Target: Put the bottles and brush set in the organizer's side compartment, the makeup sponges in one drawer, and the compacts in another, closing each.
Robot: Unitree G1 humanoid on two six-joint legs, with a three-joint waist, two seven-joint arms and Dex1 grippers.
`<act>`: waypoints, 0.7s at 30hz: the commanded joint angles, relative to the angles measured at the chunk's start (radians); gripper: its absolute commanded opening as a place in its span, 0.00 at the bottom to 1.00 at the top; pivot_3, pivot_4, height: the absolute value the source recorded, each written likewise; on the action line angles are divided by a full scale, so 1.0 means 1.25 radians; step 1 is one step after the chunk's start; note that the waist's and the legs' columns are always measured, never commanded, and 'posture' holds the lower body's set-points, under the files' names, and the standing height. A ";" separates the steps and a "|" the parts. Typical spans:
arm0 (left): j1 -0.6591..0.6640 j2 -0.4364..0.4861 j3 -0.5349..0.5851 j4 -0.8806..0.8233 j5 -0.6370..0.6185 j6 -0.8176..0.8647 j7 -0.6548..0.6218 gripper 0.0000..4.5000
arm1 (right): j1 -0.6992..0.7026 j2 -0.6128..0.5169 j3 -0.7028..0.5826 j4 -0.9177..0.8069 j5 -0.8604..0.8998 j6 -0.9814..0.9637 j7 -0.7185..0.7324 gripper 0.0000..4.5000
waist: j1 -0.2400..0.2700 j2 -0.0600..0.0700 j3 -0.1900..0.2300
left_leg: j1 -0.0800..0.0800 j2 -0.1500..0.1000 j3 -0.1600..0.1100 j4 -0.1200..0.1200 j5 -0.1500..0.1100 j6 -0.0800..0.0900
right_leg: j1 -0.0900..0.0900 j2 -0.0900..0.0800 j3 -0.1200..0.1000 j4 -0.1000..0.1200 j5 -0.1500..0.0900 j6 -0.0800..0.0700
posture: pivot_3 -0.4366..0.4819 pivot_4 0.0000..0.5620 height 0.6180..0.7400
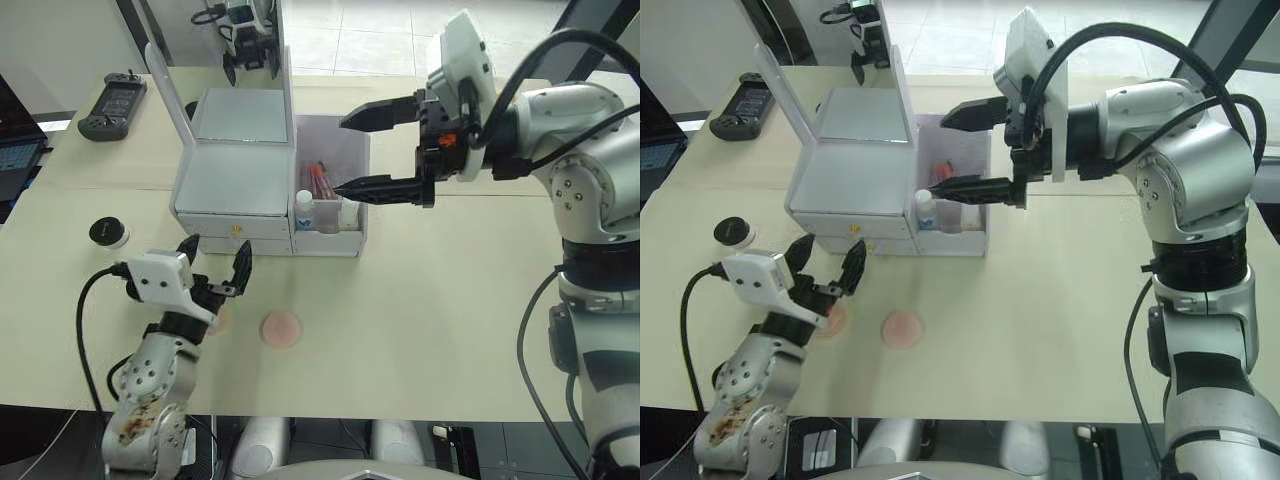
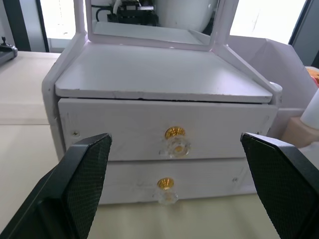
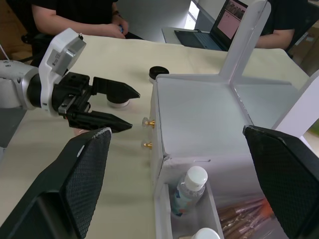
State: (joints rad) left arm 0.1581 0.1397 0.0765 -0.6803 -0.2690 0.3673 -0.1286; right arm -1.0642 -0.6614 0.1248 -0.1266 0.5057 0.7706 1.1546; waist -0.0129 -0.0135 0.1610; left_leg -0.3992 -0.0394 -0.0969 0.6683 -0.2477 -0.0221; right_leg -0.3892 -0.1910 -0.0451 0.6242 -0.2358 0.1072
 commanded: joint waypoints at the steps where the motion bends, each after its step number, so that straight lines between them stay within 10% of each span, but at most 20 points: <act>1: -0.014 -0.016 -0.018 0.021 0.047 -0.039 0.031 0.95 | -0.018 -0.013 -0.008 0.004 -0.010 -0.010 -0.003 1.00 | 0.000 0.000 0.000 | 0.000 0.000 0.000 0.000 0.000 0.000 | 0.000 0.000 0.000 0.000 0.000 0.000 | 0.48 0.27 1.00; 5: -0.039 -0.032 -0.046 0.057 0.074 -0.050 0.043 0.73 | -0.019 -0.018 -0.010 0.011 -0.020 -0.017 -0.002 1.00 | 0.001 0.000 0.000 | 0.000 0.000 0.000 0.000 0.000 0.000 | 0.000 0.000 0.000 0.000 0.000 0.000 | 0.48 0.27 1.00; 12: -0.059 -0.040 -0.043 0.082 0.093 -0.067 0.046 0.73 | -0.006 -0.029 -0.012 0.000 -0.030 -0.025 -0.003 1.00 | 0.000 0.000 0.000 | 0.000 0.000 0.001 0.000 0.000 0.000 | -0.001 0.000 0.000 0.000 0.000 0.000 | 0.48 0.27 1.00; 21: -0.062 -0.050 -0.054 0.100 0.105 -0.091 0.045 0.21 | -0.003 -0.031 -0.019 -0.008 -0.034 -0.031 -0.009 1.00 | 0.001 0.000 0.000 | 0.000 0.000 0.001 0.000 0.000 0.000 | -0.001 0.000 0.001 0.000 0.000 0.000 | 0.48 0.27 1.00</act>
State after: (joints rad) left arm 0.0839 0.0811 0.0180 -0.5367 -0.1456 0.2814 -0.0715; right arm -1.0580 -0.6884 0.1273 -0.1084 0.4606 0.7632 1.1476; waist -0.0116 -0.0138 0.1612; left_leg -0.4000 -0.0393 -0.0959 0.6685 -0.2479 -0.0217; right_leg -0.3903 -0.1910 -0.0443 0.6240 -0.2359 0.1072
